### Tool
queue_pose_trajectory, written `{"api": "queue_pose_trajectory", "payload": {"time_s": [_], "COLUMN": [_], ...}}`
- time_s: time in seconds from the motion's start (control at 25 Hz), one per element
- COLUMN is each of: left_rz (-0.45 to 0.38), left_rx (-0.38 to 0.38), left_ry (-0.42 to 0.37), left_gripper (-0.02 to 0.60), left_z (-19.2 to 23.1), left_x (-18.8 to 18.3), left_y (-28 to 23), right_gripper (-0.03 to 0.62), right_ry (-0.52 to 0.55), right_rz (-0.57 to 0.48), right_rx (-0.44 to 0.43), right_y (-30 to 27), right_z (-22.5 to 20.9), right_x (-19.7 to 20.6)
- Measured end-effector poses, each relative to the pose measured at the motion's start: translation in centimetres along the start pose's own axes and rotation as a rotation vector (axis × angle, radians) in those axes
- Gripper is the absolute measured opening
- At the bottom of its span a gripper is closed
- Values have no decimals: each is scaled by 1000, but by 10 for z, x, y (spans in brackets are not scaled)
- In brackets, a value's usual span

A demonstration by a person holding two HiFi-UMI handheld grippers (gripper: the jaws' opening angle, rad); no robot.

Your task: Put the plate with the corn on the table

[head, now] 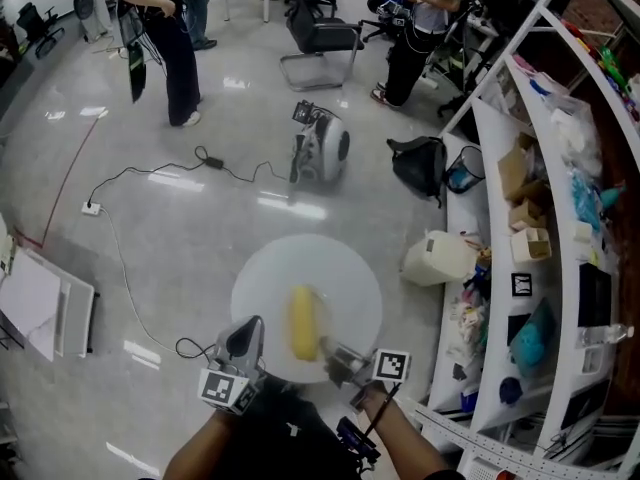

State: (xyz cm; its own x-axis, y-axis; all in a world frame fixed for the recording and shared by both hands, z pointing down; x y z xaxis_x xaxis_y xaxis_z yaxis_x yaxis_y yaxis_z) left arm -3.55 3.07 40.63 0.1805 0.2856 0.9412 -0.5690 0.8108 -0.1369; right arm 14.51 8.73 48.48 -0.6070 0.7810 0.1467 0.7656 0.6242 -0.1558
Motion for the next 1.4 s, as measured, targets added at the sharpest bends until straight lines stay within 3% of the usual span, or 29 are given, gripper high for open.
{"api": "queue_pose_trajectory", "payload": {"time_s": [0.6, 0.84, 1.4], "left_rz": [15, 44, 68], "left_rx": [-24, -41, -56], "left_ry": [1, 36, 50], "left_gripper": [5, 5, 4], "left_z": [36, 43, 65], "left_x": [33, 53, 80], "left_y": [-47, -59, -72], "right_gripper": [48, 48, 48], "right_ry": [4, 12, -2], "right_rz": [55, 69, 81], "right_rx": [-6, -19, -26], "right_y": [-39, -53, -84], "right_z": [-58, -79, -116], "right_x": [-34, -44, -48]}}
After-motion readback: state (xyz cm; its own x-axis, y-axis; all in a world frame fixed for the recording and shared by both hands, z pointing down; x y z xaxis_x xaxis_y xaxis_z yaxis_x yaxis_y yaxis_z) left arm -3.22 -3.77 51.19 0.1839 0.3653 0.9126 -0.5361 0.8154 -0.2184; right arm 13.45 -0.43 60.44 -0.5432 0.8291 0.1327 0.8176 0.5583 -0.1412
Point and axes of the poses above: the fingertips, and each gripper's own axes: y backward along the fingers, z to its left, x out of its underside, the point moved 3 cm from there along y, backward along the fingers, and after that the axes turned 3 degrees about -x, right-handed, at the moved point
